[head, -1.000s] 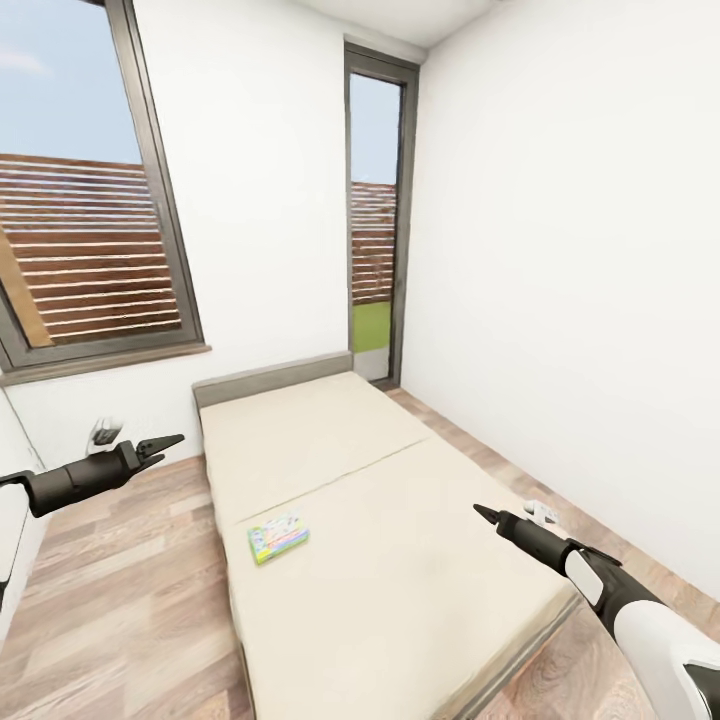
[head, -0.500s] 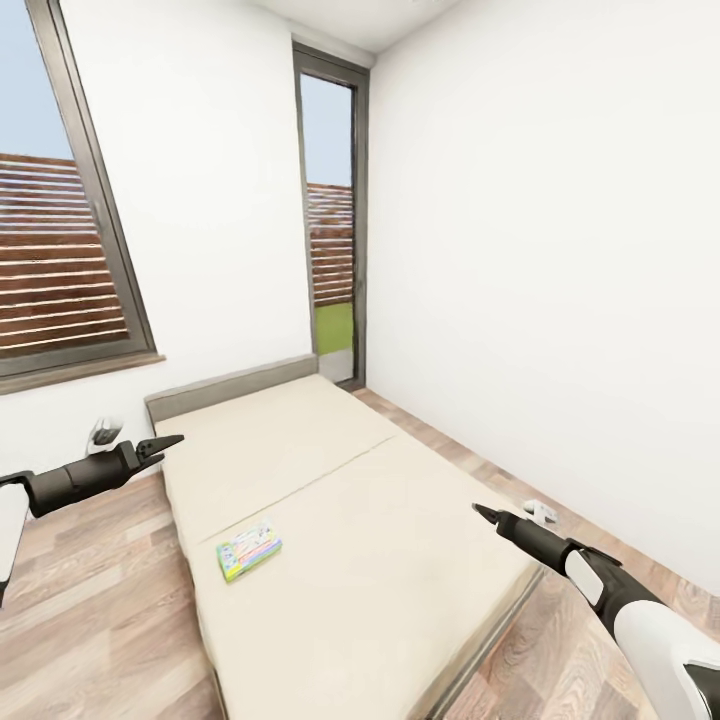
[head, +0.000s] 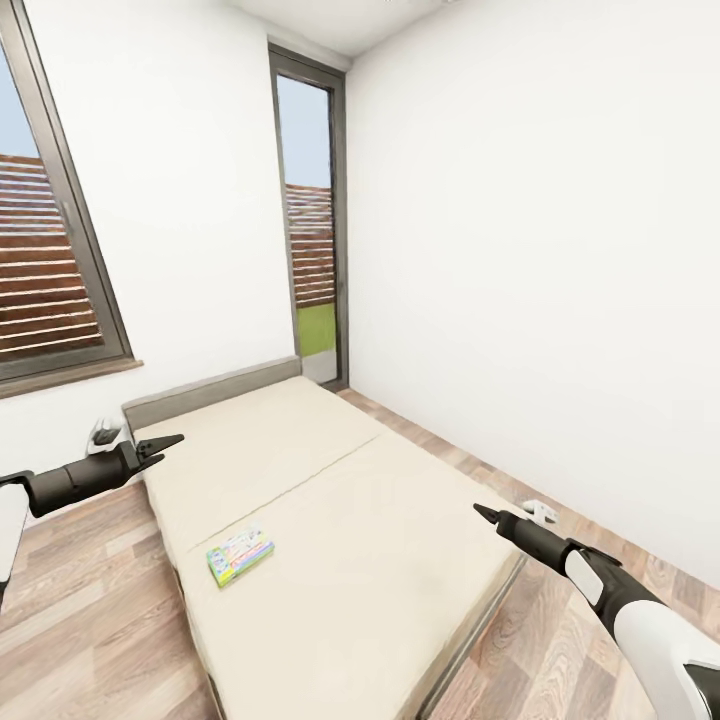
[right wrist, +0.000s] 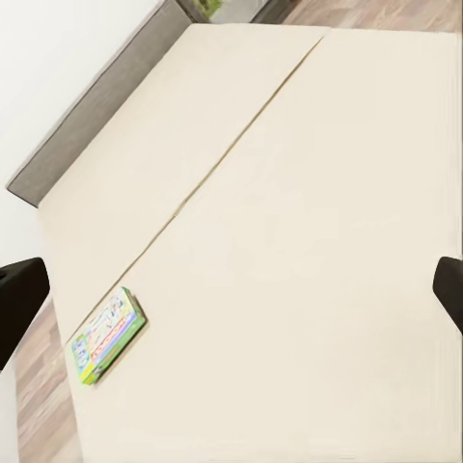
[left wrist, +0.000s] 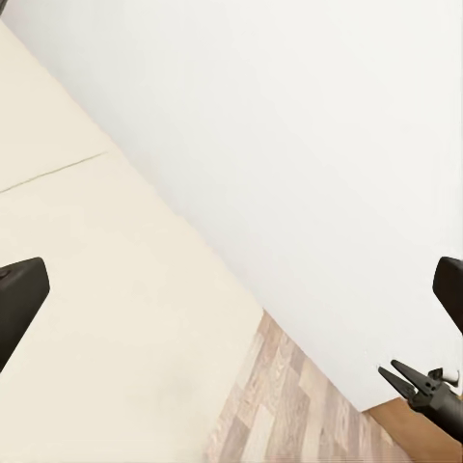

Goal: Put all the toys in the child's room - the three board games (two on the bed and one on the table), the two jigsaw puzzles on the table, and the tennis ball on the table - inside the toy box on the table in the child's room.

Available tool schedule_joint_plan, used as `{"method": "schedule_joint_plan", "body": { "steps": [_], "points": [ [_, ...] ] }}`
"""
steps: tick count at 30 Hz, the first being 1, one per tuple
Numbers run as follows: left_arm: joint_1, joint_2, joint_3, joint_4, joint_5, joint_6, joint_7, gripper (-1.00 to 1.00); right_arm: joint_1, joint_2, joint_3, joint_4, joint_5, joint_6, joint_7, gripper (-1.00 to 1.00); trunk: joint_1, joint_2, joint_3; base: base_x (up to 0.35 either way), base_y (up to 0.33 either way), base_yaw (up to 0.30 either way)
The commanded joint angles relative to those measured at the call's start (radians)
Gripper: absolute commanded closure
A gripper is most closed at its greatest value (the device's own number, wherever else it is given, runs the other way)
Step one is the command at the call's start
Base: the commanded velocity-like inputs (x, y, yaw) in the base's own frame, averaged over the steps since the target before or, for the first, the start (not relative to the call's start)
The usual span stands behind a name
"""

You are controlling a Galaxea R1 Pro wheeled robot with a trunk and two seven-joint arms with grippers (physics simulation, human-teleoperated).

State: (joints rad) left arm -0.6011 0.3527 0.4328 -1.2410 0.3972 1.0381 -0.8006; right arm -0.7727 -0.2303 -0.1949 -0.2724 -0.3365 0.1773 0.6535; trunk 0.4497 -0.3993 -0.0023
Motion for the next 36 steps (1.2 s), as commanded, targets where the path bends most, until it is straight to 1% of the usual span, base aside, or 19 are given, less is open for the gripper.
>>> {"method": "schedule_joint_plan", "body": {
  "steps": [1,7,17,24,36],
  "points": [
    [0.000,0.000,0.001,0.000,-0.004,0.003,-0.006,-1.00,0.000,0.000,-0.003,0.000,-0.009,0.010,0.003,-1.00,0.000,-0.001,0.000,-0.040,0.026,-0.229],
    [0.000,0.000,0.001,0.000,-0.004,0.003,-0.006,-1.00,0.000,0.000,-0.003,0.000,-0.009,0.010,0.002,-1.00,0.000,-0.001,0.001,-0.014,0.021,-0.101],
    [0.000,0.000,0.001,0.000,-0.004,0.003,-0.006,-1.00,0.000,0.001,-0.003,0.000,-0.009,0.010,0.002,-1.00,0.000,-0.001,0.001,-0.004,0.132,-0.010],
    [0.000,0.000,0.002,0.000,-0.004,0.003,-0.006,-1.00,0.000,0.001,-0.003,0.000,-0.009,0.010,0.002,-1.00,0.000,-0.001,0.001,-0.112,0.073,-0.019],
    [0.000,0.000,0.003,0.000,-0.003,0.003,-0.007,-1.00,0.000,0.001,-0.003,0.001,-0.009,0.010,0.002,-1.00,0.000,-0.001,0.006,-0.091,0.066,-0.197]
  ]
}}
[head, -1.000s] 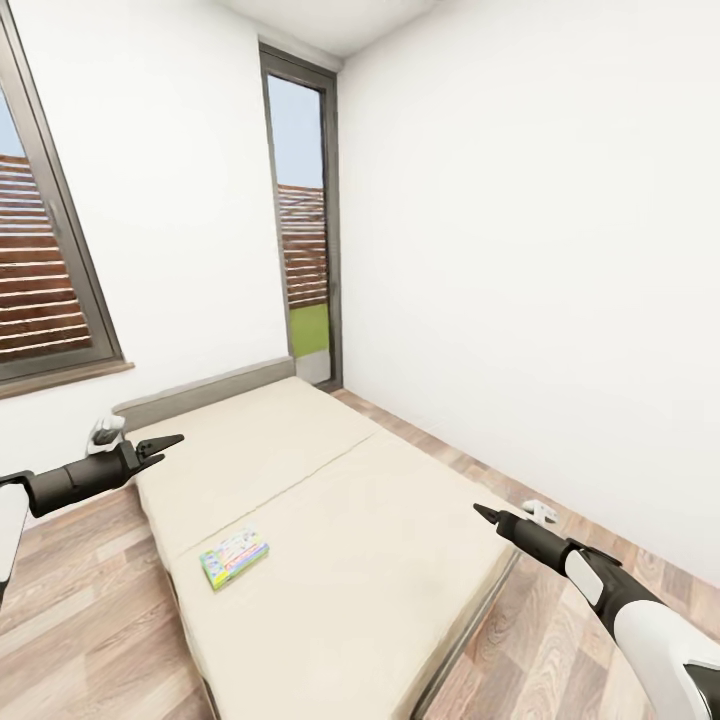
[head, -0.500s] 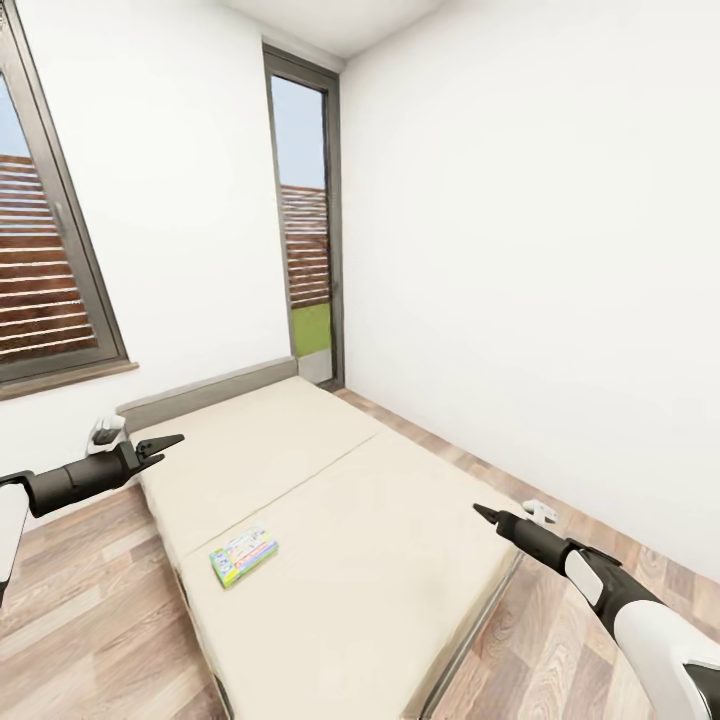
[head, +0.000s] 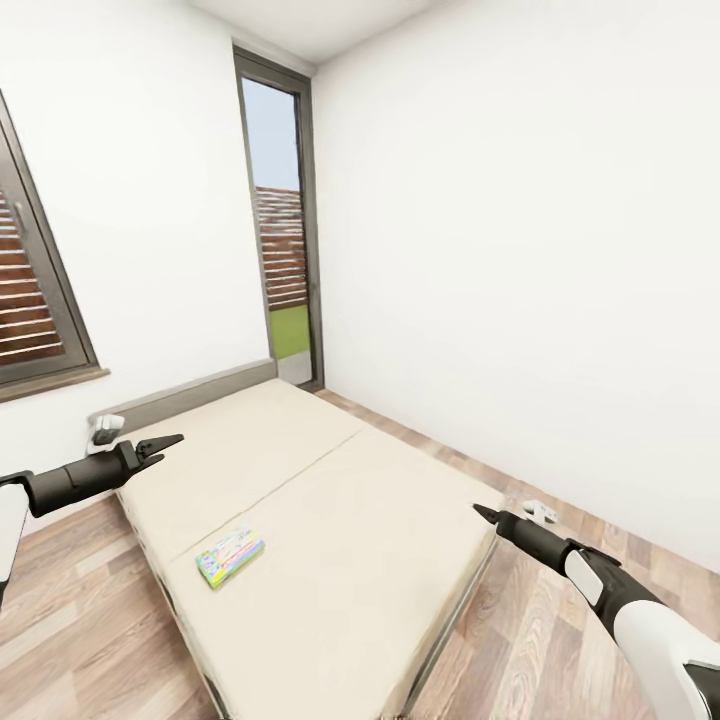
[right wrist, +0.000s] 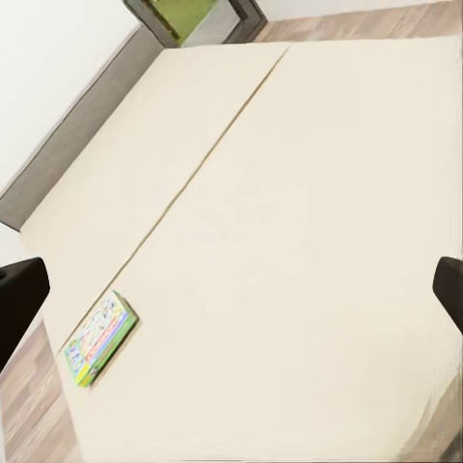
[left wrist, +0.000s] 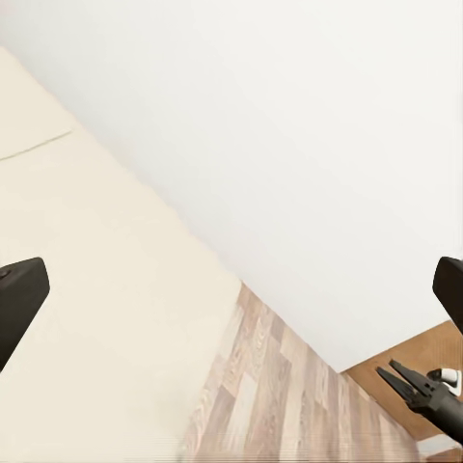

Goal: Put all the toys in the child's room - the three board games (two on the bed and one on the table), the two jigsaw puzzles on the table, and the tennis ball on the table - inside the toy box on the table in the child's room.

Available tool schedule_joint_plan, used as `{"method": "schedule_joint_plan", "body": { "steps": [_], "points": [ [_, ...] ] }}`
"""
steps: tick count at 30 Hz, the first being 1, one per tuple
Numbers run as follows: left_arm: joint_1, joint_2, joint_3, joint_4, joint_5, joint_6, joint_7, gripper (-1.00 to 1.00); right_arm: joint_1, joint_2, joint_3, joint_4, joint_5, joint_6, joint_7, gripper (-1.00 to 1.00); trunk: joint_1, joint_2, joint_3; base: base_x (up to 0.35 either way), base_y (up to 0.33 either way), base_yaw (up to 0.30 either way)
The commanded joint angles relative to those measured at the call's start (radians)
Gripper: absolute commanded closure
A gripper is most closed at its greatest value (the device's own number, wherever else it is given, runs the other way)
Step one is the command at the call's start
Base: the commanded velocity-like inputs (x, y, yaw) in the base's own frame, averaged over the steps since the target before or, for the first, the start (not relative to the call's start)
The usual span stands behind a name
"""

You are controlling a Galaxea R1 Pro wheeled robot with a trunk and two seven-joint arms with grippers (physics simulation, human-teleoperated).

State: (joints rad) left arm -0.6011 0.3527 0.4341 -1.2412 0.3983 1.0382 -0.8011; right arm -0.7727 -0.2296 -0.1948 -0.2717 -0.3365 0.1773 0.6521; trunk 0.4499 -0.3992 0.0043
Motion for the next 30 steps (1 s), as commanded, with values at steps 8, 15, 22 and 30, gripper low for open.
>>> {"method": "schedule_joint_plan", "body": {
  "steps": [8,15,22,30],
  "points": [
    [0.000,0.000,0.002,0.000,-0.004,0.003,-0.006,-1.00,0.000,0.001,-0.003,0.000,-0.009,0.010,0.003,-1.00,0.000,-0.001,0.001,-0.086,0.059,-0.083],
    [0.000,0.000,0.002,0.000,-0.004,0.003,-0.006,-1.00,0.000,0.001,-0.003,0.000,-0.009,0.010,0.003,-1.00,0.000,-0.001,0.007,-0.009,0.130,-0.177],
    [0.000,0.000,0.003,0.000,-0.004,0.003,-0.006,-1.00,0.000,0.001,-0.003,0.000,-0.009,0.010,0.003,-1.00,0.000,-0.001,0.010,-0.001,0.098,-0.080],
    [0.000,0.000,0.003,0.000,-0.004,0.003,-0.006,-1.00,0.000,0.001,-0.003,0.000,-0.009,0.010,0.003,-1.00,0.000,-0.001,0.015,0.000,0.134,-0.113]
  ]
}}
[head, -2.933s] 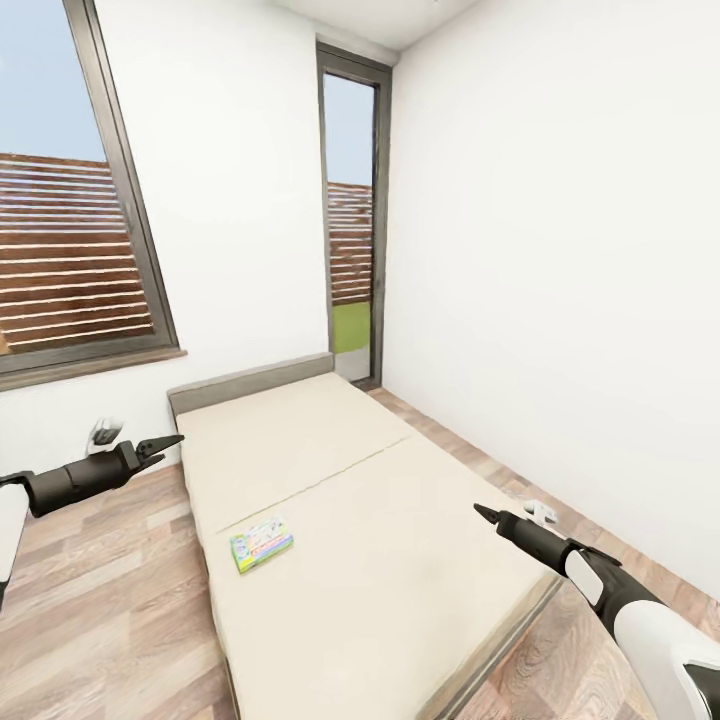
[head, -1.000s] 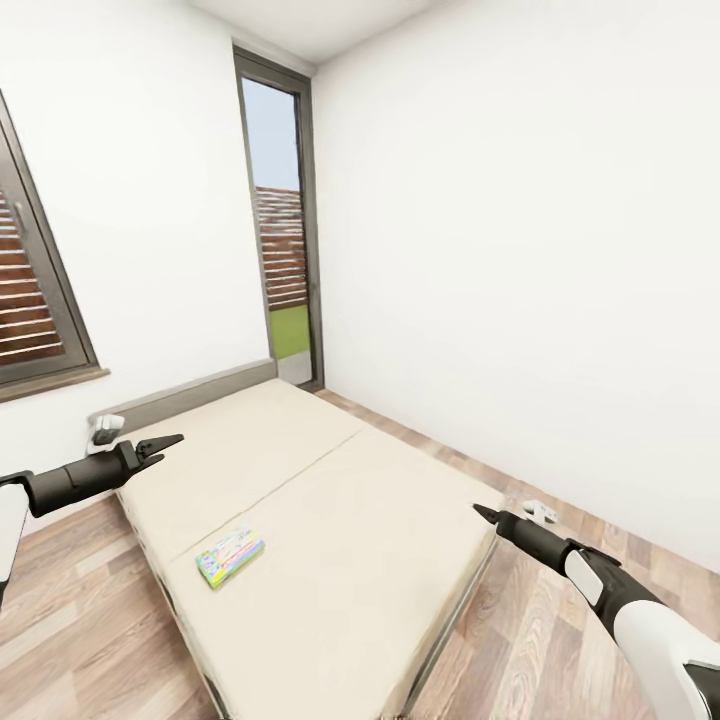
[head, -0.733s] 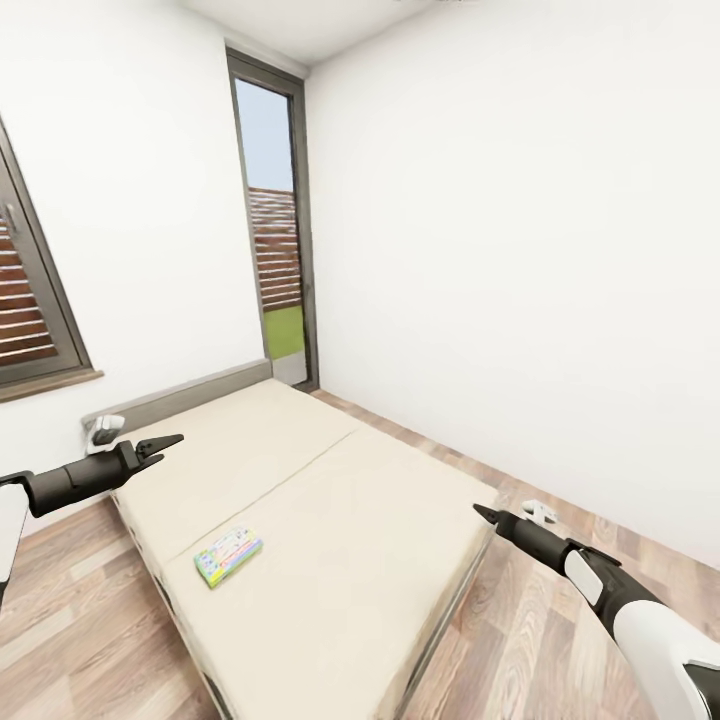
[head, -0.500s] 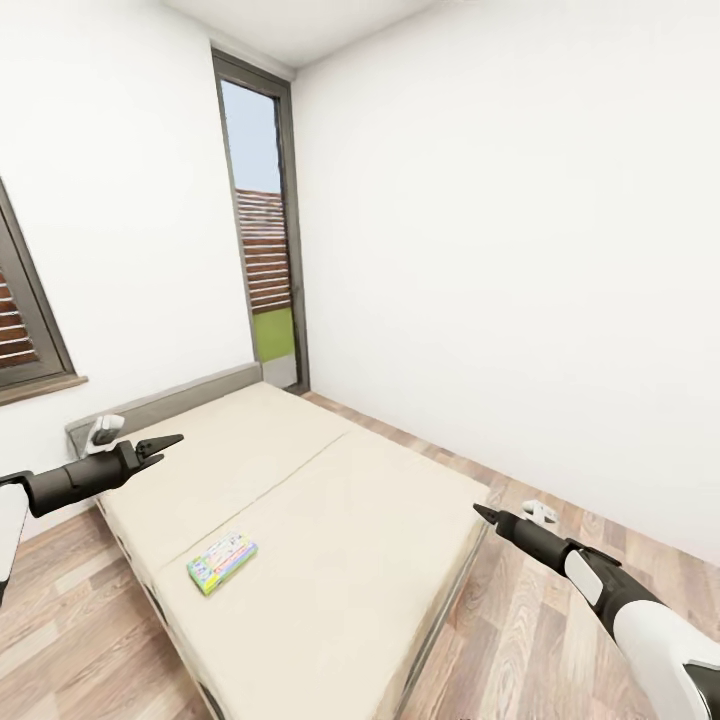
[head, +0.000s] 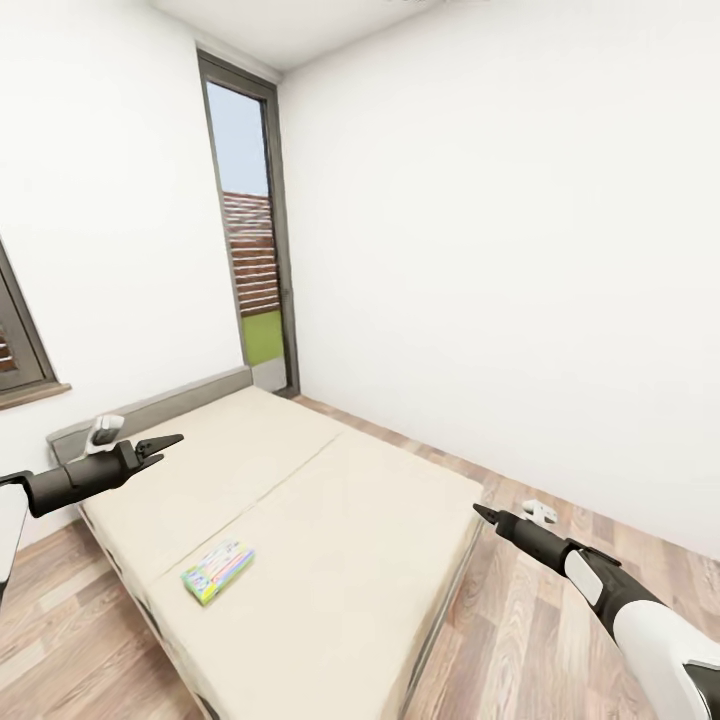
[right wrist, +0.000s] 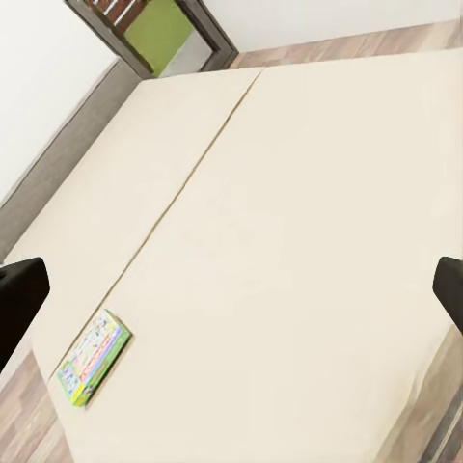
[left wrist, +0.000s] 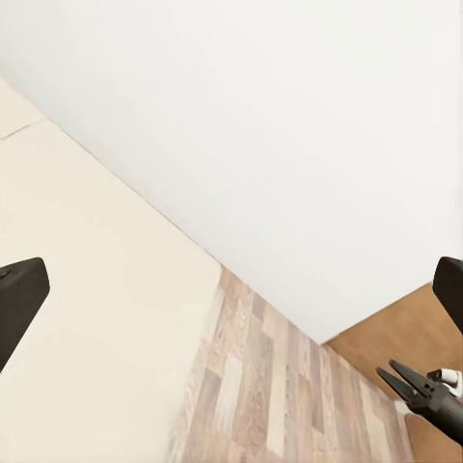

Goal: Put all the toys in the child's room - the three board games (two on the bed and one on the table), the two jigsaw puzzles on the table, and the tennis ball on the table - inside the toy box on the table in the child's room.

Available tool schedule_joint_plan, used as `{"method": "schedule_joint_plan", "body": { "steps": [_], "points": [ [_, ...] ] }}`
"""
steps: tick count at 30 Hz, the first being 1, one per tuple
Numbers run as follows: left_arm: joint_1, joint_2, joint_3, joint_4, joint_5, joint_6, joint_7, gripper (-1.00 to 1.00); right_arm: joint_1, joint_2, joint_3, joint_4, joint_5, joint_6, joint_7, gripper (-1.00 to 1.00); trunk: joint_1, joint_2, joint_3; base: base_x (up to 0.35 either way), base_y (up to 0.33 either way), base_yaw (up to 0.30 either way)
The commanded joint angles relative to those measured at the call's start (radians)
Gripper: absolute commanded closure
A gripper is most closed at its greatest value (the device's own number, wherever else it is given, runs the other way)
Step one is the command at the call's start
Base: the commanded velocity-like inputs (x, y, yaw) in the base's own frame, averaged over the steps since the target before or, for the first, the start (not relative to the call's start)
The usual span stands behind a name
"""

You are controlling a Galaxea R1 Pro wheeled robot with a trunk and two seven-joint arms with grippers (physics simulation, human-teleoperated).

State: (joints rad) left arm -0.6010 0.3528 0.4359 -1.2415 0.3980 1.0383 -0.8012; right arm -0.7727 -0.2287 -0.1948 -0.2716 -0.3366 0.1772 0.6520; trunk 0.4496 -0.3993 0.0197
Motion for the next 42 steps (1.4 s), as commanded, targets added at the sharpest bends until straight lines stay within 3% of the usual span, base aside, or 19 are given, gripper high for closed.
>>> {"method": "schedule_joint_plan", "body": {
  "steps": [1,22,42],
  "points": [
    [0.000,0.000,0.001,0.000,-0.004,0.003,-0.006,-1.00,0.000,0.000,-0.003,0.000,-0.009,0.010,0.003,-1.00,0.000,-0.001,0.000,0.000,0.206,-0.079],
    [0.000,0.000,0.004,0.000,-0.003,0.003,-0.006,-1.00,0.000,0.000,-0.003,0.000,-0.008,0.010,0.002,-1.00,0.000,-0.001,0.006,0.000,0.110,-0.053],
    [0.000,0.000,0.005,0.000,-0.004,0.003,-0.006,-1.00,0.000,0.000,-0.003,0.000,-0.009,0.010,0.001,-1.00,0.000,-0.001,0.023,0.000,0.103,-0.153]
  ]
}}
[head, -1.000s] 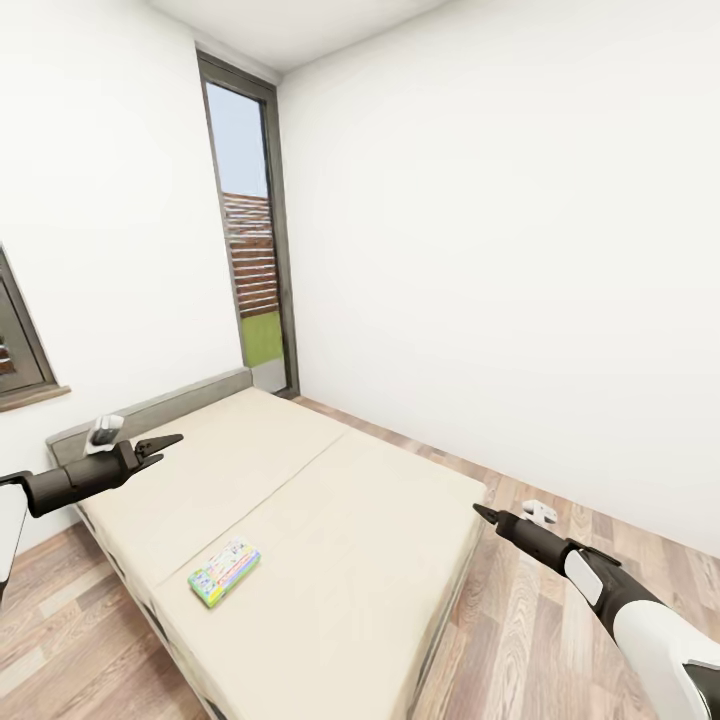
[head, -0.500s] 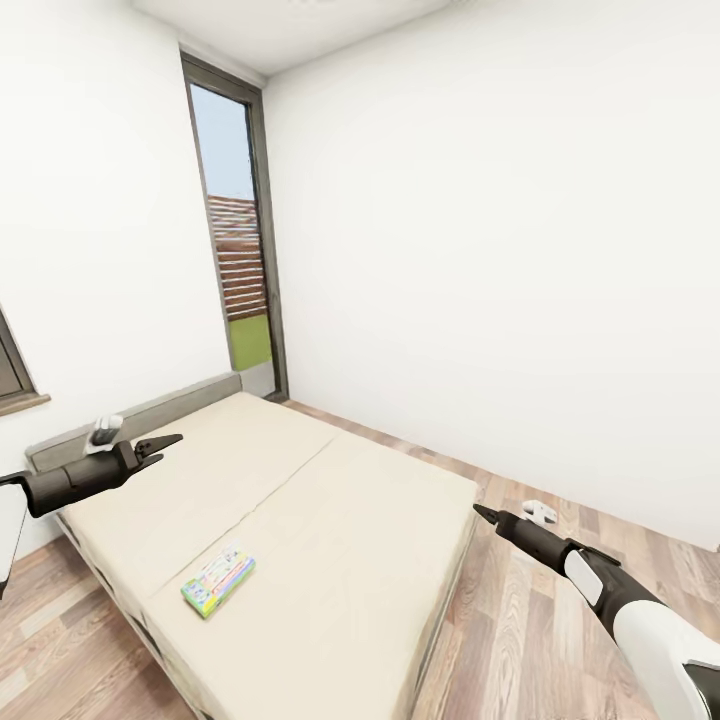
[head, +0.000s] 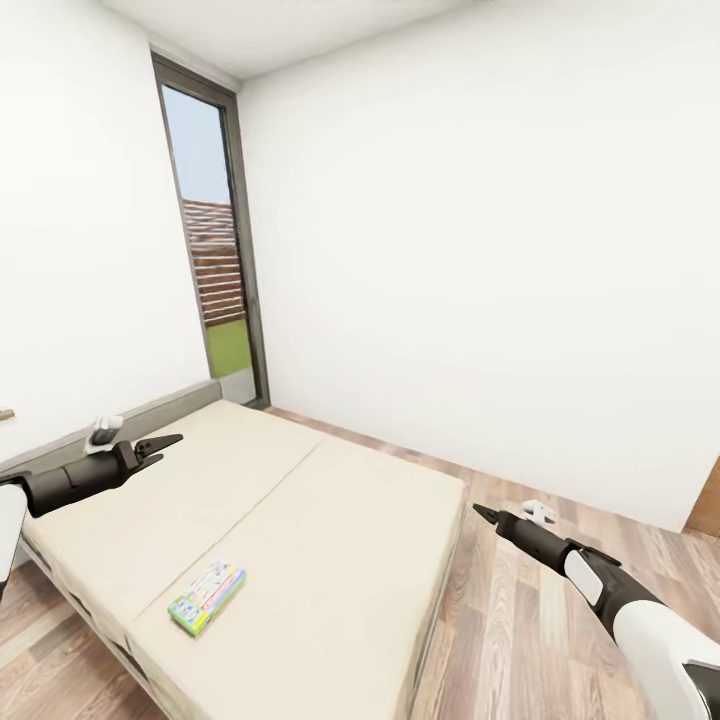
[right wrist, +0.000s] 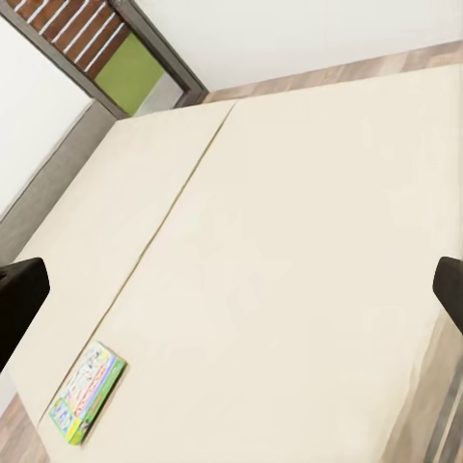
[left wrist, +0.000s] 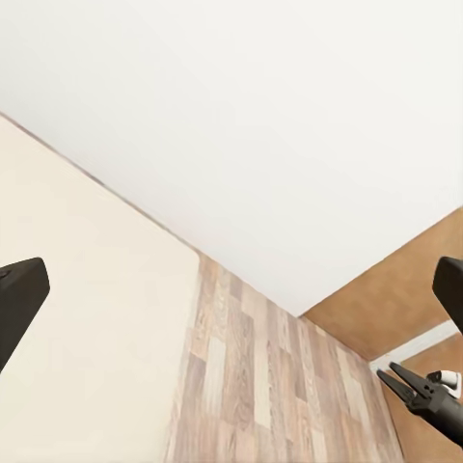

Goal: Put all the toys in the child's room - the three board games (two on the bed and one on the table), the two jigsaw puzzles on the table, and the tennis ball on the table - inside the toy box on the table in the child's room.

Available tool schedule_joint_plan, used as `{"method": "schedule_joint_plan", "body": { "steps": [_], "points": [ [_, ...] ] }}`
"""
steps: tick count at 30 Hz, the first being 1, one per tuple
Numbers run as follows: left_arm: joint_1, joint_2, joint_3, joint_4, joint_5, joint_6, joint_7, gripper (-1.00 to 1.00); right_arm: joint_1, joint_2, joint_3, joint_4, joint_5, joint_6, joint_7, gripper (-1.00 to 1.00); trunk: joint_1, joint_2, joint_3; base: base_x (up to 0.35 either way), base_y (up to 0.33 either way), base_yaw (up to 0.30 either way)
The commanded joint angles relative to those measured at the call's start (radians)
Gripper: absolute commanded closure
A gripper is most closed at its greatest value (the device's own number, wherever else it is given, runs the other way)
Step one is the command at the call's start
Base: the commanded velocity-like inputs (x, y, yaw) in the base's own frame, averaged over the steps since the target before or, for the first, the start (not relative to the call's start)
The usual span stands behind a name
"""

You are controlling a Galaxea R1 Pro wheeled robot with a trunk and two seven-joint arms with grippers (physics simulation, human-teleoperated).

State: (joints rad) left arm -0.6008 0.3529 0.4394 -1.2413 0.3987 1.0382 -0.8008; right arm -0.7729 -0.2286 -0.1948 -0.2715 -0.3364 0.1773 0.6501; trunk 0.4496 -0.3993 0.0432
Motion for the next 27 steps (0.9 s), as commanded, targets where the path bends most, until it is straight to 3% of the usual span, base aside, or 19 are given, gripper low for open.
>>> {"method": "schedule_joint_plan", "body": {
  "steps": [1,27],
  "points": [
    [-0.001,0.000,0.001,0.000,-0.004,0.003,-0.006,-1.00,0.000,0.000,-0.003,0.000,-0.009,0.010,0.003,-1.00,0.000,-0.001,0.000,0.000,0.021,-0.036],
    [-0.001,0.000,0.001,0.000,-0.004,0.003,-0.006,-1.00,0.000,0.000,-0.001,0.000,-0.009,0.010,0.003,-1.00,0.000,-0.001,0.010,0.000,0.114,-0.086]
  ]
}}
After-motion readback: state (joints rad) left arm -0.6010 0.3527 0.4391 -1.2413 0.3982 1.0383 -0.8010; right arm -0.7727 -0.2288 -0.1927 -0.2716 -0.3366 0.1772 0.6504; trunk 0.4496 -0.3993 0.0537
